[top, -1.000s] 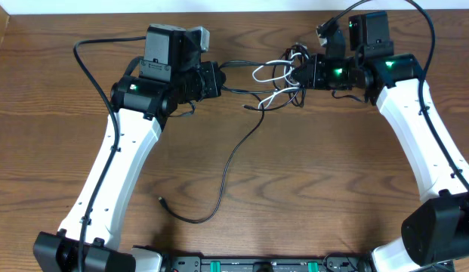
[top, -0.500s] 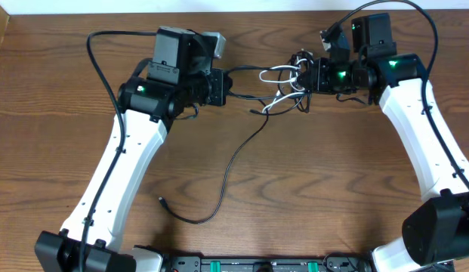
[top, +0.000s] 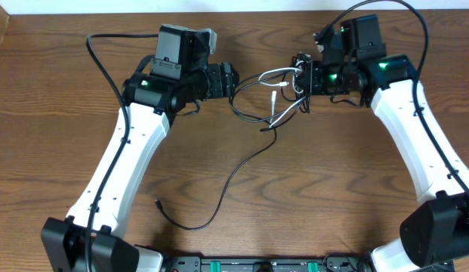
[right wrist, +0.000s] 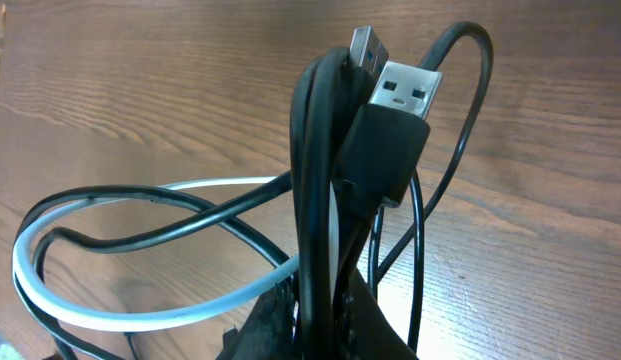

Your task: Untangle cables

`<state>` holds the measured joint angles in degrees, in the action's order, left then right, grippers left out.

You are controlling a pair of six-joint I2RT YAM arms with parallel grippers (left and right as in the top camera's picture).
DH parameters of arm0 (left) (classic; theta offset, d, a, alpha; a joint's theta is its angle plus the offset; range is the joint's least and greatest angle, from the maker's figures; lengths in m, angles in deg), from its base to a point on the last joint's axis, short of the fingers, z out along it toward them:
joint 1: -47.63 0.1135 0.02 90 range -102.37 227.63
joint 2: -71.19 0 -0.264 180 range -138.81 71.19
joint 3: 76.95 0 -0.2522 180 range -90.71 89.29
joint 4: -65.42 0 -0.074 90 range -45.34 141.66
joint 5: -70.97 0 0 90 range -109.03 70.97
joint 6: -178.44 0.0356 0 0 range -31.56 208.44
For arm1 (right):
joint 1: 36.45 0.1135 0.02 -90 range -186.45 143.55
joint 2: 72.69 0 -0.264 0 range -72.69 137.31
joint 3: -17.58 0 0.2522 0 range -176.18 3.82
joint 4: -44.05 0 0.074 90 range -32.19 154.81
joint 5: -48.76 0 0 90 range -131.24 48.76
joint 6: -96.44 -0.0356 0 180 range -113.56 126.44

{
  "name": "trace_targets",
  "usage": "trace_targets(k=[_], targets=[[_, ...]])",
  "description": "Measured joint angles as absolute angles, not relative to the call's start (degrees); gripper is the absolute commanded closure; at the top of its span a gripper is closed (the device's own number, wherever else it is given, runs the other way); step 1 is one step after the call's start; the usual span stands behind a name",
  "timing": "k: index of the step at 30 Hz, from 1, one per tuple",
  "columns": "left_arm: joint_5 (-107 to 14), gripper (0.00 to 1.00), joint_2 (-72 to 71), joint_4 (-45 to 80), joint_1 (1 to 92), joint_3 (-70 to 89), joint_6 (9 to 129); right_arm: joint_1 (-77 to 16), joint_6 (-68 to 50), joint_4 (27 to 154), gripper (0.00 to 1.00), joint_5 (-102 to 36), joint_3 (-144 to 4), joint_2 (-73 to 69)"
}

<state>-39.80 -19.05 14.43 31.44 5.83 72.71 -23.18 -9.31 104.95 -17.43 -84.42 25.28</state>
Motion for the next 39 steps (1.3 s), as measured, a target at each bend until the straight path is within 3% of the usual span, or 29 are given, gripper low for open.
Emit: trace_targets(k=[18,22,32,39], targets=[[-46.1,0.22,-22.9,19.1,27.7,5.8,69.2,-21.3,-9.6,102.7,0.99,-21.6,-84.4,25.3],[-46.2,0.28,-23.3,19.3,26.2,5.8,69.4,-21.3,-9.6,102.8,0.99,-21.6,-84.4,25.3],[-46.1,0.28,-23.3,20.0,26.2,5.8,69.4,-21.3,-9.6,102.9,0.99,-21.6,-84.4,25.3],[-46.1,0.28,-23.3,20.2,26.2,5.8,71.6,-21.3,-9.6,103.9,0.92,-21.6,-84.4,25.3]])
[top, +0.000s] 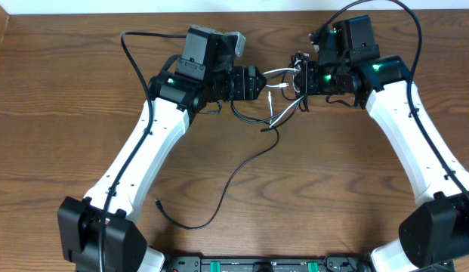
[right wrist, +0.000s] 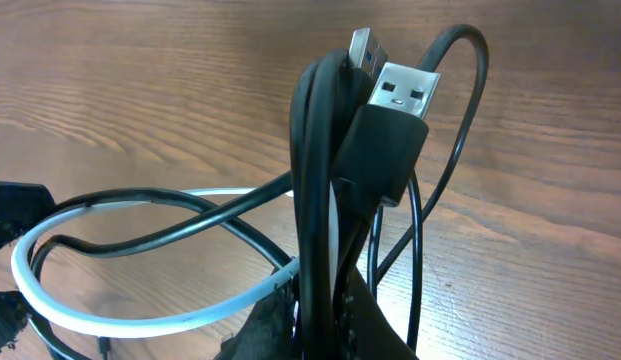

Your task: Untangle cables

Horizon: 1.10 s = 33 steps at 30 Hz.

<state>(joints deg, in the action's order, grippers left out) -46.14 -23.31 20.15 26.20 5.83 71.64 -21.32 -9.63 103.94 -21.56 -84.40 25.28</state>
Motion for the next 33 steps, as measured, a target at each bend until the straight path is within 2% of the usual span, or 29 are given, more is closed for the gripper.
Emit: trace_targets(k=[4,5,6,9,11,17,22,26,33], targets=[[-44.3,0.28,-23.3,20.1,26.2,5.8,73.5,-21.3,-9.7,105.7,0.92,-20.4,-84.4,25.3],[-43.3,0.28,-23.3,20.0,26.2,5.8,73.7,-21.3,-9.7,106.5,0.87,-20.2,-84.4,25.3],[-42.6,0.28,-23.3,19.9,26.2,5.8,74.0,-21.3,-9.9,107.3,0.71,-20.2,-84.4,25.3],[-40.9,0.28,-23.3,19.0,26.2,5.8,75.0,-21.3,-10.6,108.8,0.42,-20.0,-84.4,25.3],[-40.2,0.28,-23.3,18.6,26.2,5.8,75.9,-21.3,-11.3,109.7,0.37,-20.3,-84.4,25.3],[-39.6,0.28,-23.3,19.4,26.1,5.8,77.2,-22.0,-14.0,110.7,0.36,-24.1,-84.4,25.3],[-39.6,0.28,-26.6,22.4,23.7,5.8,78.0,-29.6,-15.5,110.7,0.37,-24.6,-84.4,25.3],[-39.7,0.43,-34.6,24.8,19.7,5.8,77.2,-34.3,-15.5,111.3,0.37,-24.5,-84.4,25.3],[-39.6,0.45,-41.3,24.7,19.9,5.8,70.6,-34.0,-14.6,112.2,0.36,-24.1,-84.4,25.3]])
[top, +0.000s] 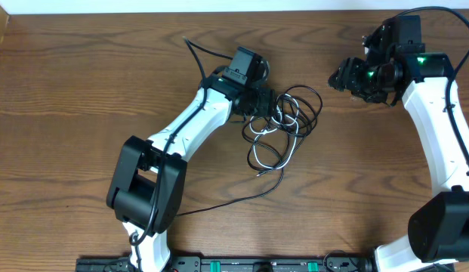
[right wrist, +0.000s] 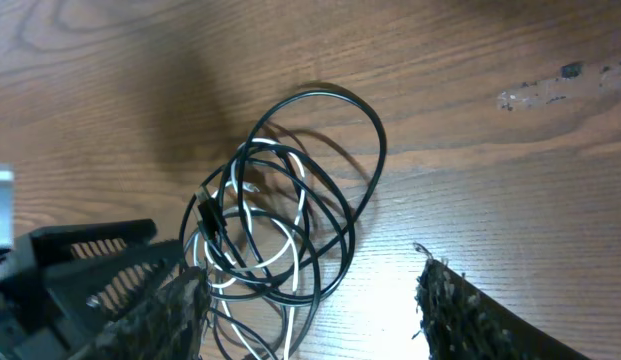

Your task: Untangle cables

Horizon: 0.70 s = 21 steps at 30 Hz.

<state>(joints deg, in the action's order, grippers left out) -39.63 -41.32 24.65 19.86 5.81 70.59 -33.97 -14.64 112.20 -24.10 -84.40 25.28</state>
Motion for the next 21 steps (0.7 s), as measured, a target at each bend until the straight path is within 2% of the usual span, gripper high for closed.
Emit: trace_targets(k=[8,11,18,19,20,21], targets=[[-39.6,0.46,-41.3,22.7,20.6,5.8,59.6,-34.0,-13.7,112.4,0.36,-24.1,-84.4,25.3],[-39.6,0.53,-41.3,22.7,19.8,5.8,57.7,-34.0,-13.5,112.5,0.36,-24.2,-84.4,25.3],[-39.7,0.73,-42.5,20.9,19.1,5.8,54.7,-33.6,-12.4,113.8,0.35,-24.2,-84.4,25.3],[-39.6,0.87,-43.0,20.8,19.1,5.8,54.3,-33.5,-12.3,113.8,0.35,-24.2,-84.4,25.3],[-39.6,0.92,-43.9,20.8,19.1,5.8,53.9,-33.5,-12.2,113.8,0.35,-24.2,-84.4,25.3],[-39.6,0.92,-44.9,21.0,19.1,5.8,53.6,-33.5,-12.1,113.9,0.35,-24.2,-84.4,25.3]])
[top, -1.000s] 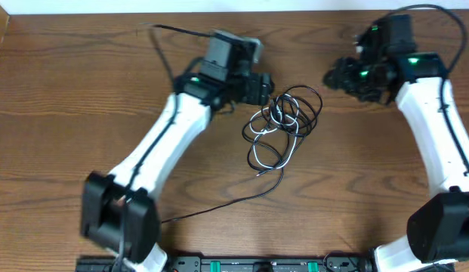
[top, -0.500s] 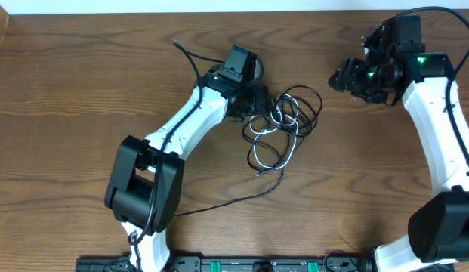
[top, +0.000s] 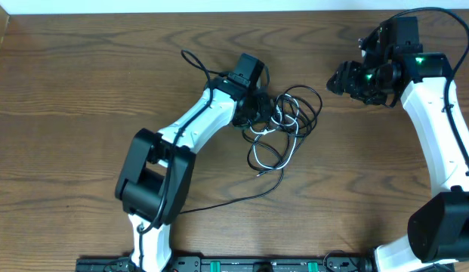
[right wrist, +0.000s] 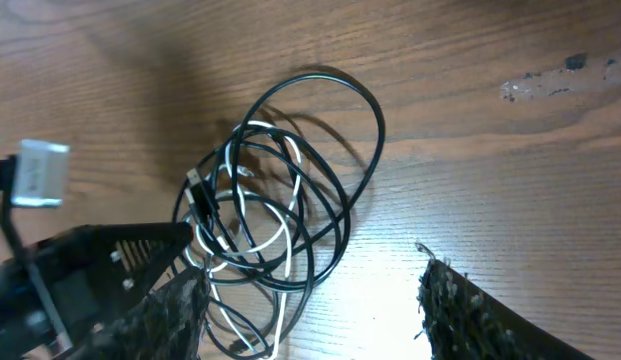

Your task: Untangle cables

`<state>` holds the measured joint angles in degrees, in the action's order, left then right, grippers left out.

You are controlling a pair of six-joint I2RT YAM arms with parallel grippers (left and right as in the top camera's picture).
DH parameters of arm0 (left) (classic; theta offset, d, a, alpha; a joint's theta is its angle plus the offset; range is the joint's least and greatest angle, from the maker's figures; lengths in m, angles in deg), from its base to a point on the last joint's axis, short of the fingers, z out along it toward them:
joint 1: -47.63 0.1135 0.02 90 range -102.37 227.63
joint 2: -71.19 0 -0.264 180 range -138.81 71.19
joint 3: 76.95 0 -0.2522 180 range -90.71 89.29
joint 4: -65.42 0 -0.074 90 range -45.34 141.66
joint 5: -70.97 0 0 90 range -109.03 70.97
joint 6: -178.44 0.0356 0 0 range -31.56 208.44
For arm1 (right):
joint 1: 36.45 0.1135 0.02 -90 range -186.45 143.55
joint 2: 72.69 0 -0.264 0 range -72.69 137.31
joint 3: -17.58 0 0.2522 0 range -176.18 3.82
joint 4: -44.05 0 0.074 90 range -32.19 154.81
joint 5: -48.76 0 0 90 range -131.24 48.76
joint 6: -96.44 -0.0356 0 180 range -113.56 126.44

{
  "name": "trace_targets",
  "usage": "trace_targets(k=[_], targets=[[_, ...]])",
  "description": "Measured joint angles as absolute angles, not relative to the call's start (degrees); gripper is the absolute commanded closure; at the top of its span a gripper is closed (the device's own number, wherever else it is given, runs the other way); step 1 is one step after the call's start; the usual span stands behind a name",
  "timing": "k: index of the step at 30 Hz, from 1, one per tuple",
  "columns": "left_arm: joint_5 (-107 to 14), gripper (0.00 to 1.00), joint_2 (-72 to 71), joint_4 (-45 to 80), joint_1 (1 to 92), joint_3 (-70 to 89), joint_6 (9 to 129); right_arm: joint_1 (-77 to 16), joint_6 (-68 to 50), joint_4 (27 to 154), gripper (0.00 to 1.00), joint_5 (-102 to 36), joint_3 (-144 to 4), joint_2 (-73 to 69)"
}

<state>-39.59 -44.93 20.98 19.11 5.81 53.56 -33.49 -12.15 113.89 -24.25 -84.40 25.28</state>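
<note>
A tangle of black and white cables [top: 288,113] lies on the wooden table, right of centre at the back. My left gripper [top: 266,106] sits at the tangle's left edge, its dark fingers [right wrist: 140,255] closed on the strands there. A thin black tail [top: 242,198] runs from the tangle toward the front left. My right gripper [top: 341,78] hovers to the right of the tangle, apart from it. It is open [right wrist: 320,320] and looks down on the loops [right wrist: 290,200], with nothing between its fingers.
The left arm's own black lead [top: 195,62] arcs over the table behind its wrist. A pale scuff [right wrist: 550,80] marks the wood to the right of the tangle. A black equipment rail [top: 264,264] runs along the front edge.
The left arm has turned a little at the tangle and its gripper sits slightly further into the loops. The loops shifted slightly. The right gripper stays open and apart.
First the bundle hung stretched between both grippers, with the right shut on it near the USB plugs. The left arm then stood closer to the right. Later the right gripper was open and off to the right, with the tangle on the table at the left gripper, as now.
</note>
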Motion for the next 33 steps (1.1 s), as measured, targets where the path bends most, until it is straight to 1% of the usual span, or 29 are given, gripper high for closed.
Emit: trace_targets(k=[4,8,10,16,19,25,30,33], targets=[[-38.6,0.93,-45.4,23.4,19.1,5.8,54.2,-33.4,-12.1,113.7,0.35,-24.3,-84.4,25.3],[-38.4,0.93,-43.8,24.4,19.1,5.8,57.7,-32.2,-12.1,113.3,0.35,-24.4,-84.4,25.3],[-38.2,0.93,-41.1,24.4,19.1,5.8,58.9,-31.4,-11.7,112.7,0.35,-24.3,-84.4,25.3],[-38.2,0.93,-25.4,24.7,19.1,4.9,60.4,-28.4,-9.9,110.1,0.36,-23.5,-84.4,25.3],[-38.2,0.92,-21.5,25.1,19.1,4.3,60.4,-27.9,-8.7,109.0,0.37,-20.7,-84.4,25.3],[-38.5,0.93,-20.7,25.5,19.1,4.3,60.2,-27.7,-7.7,106.2,0.37,-14.3,-84.4,25.3],[-39.8,0.93,-20.7,27.8,19.1,4.3,59.1,-25.6,-7.6,104.1,0.38,-11.1,-84.4,25.3],[-41.0,0.92,-20.7,29.7,19.2,4.3,57.0,-23.9,-7.8,102.1,0.41,-10.0,-84.4,25.3]])
